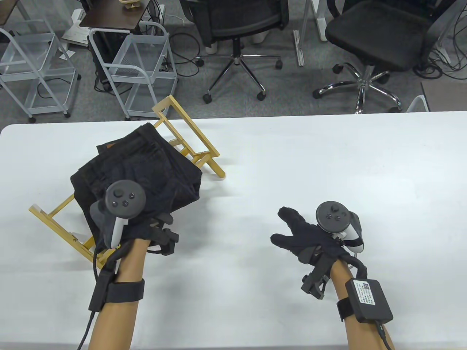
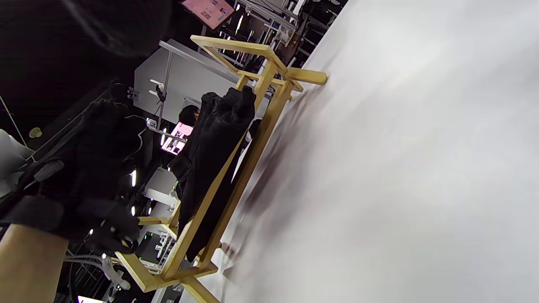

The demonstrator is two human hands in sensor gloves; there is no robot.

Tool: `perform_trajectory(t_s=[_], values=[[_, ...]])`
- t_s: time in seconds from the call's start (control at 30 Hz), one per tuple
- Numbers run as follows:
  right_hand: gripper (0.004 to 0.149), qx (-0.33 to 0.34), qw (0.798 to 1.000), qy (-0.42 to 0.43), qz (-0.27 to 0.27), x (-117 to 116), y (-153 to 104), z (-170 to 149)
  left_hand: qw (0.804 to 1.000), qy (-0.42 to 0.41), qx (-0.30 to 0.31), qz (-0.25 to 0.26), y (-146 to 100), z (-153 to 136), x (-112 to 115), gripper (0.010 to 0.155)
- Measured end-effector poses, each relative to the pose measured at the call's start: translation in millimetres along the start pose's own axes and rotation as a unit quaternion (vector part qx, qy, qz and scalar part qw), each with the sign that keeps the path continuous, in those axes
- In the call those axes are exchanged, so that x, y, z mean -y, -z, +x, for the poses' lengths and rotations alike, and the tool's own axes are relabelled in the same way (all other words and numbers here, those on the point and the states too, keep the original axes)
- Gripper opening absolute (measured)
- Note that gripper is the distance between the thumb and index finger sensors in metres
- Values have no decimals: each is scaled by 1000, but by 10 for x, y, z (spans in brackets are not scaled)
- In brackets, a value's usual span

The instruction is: Hang trousers on book rack

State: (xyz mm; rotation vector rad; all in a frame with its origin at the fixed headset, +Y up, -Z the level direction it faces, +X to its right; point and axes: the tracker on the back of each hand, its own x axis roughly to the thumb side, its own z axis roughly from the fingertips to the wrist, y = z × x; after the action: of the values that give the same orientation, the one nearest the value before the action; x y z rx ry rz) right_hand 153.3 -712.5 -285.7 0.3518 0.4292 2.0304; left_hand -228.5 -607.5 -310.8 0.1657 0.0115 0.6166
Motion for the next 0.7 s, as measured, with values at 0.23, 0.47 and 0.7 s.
perform_trajectory(t_s=[0.23, 0.47, 0.7], values=[[101, 3, 1000, -26, -11, -36, 4, 71, 990, 37, 96, -95, -268, 206, 485, 96], [102, 30, 994, -86, -65, -93, -50, 220, 967, 78, 186, -153, -556, 345, 922, 95], [102, 69, 978, -179, -80, -252, -62, 397, 951, 97, 215, -200, -684, 375, 1116, 94]])
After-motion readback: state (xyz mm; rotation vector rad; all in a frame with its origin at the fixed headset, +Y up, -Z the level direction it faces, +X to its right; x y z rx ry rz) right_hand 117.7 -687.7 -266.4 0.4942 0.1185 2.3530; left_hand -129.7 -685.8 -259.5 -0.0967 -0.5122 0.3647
